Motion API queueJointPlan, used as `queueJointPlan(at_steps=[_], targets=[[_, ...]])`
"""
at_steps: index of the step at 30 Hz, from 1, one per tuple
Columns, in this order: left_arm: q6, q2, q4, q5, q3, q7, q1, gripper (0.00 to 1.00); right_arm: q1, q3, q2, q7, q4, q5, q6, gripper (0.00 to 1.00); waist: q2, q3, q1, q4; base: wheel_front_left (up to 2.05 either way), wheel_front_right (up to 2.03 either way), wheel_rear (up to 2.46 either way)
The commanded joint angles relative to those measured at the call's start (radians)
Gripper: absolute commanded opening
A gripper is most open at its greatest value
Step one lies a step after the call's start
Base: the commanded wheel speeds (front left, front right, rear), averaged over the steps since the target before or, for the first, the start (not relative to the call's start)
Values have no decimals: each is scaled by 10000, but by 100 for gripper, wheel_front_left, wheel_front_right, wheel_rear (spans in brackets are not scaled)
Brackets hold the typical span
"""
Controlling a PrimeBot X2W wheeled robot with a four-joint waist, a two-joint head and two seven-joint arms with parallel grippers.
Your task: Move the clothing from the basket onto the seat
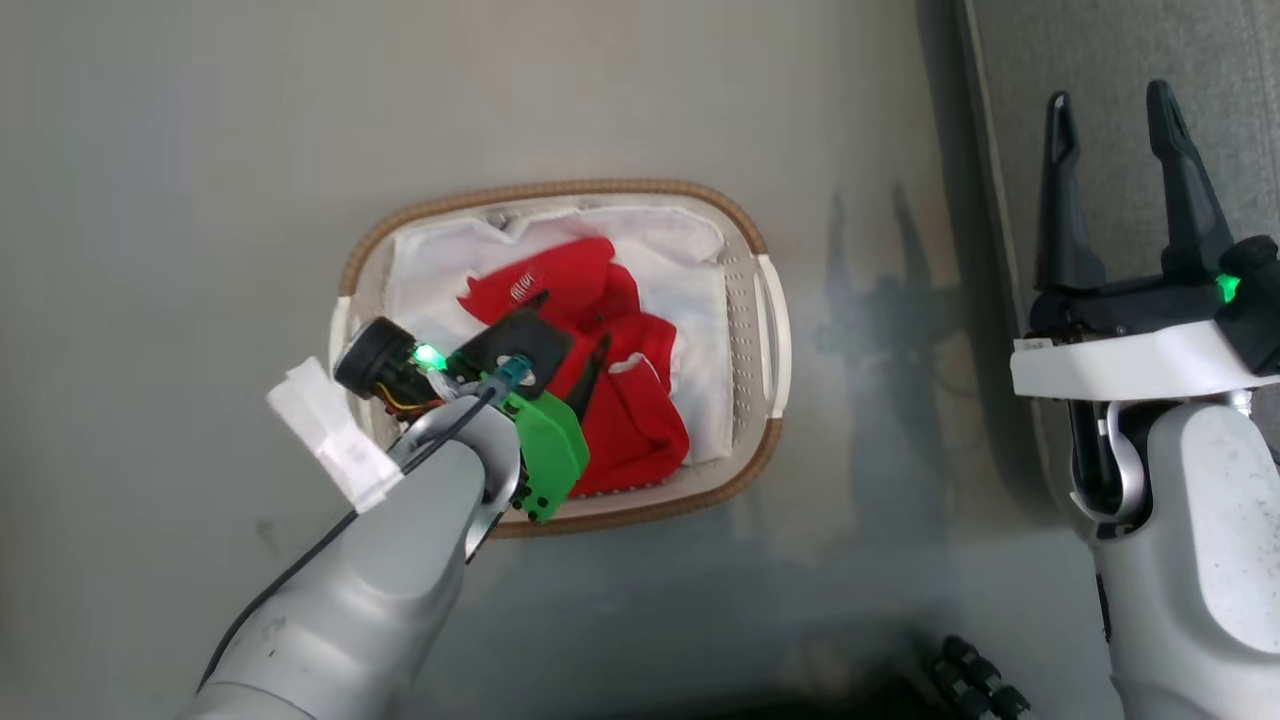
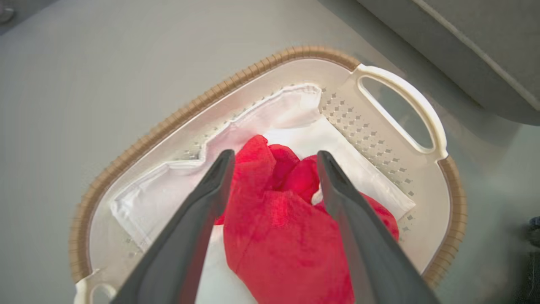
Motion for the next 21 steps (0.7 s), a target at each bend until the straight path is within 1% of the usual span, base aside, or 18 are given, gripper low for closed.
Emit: queueJointPlan(at_steps=[1,7,12,18,21], targets=[[-15,127,131,-156,-309,78,-340,100,-206,53,-30,-49,-112,95,-14,100,0,1144,-1,-607,0,0,0],[-16,290,518,-1194,-2023,451,-899,100,-418,160,-28,-49,-437,317,-14,100,0,1771,-1,-915,0,0,0],[-16,582,586,-1991,-3292,881,-1451,100,-579,243,-28,-47,-706,421,-14,100,0,2245,-1,-1135,0,0,0],[-17,897,631,-2825,-4313,1253,-2188,100,-752,299,-27,-49,-893,501,-14,100,0,2691,-1,-1303,0,0,0],[-17,949,677,-3202,-4760,1591,-2401,100,-704,342,-28,-49,-907,543,-14,100,0,2822,-1,-1351,0,0,0]])
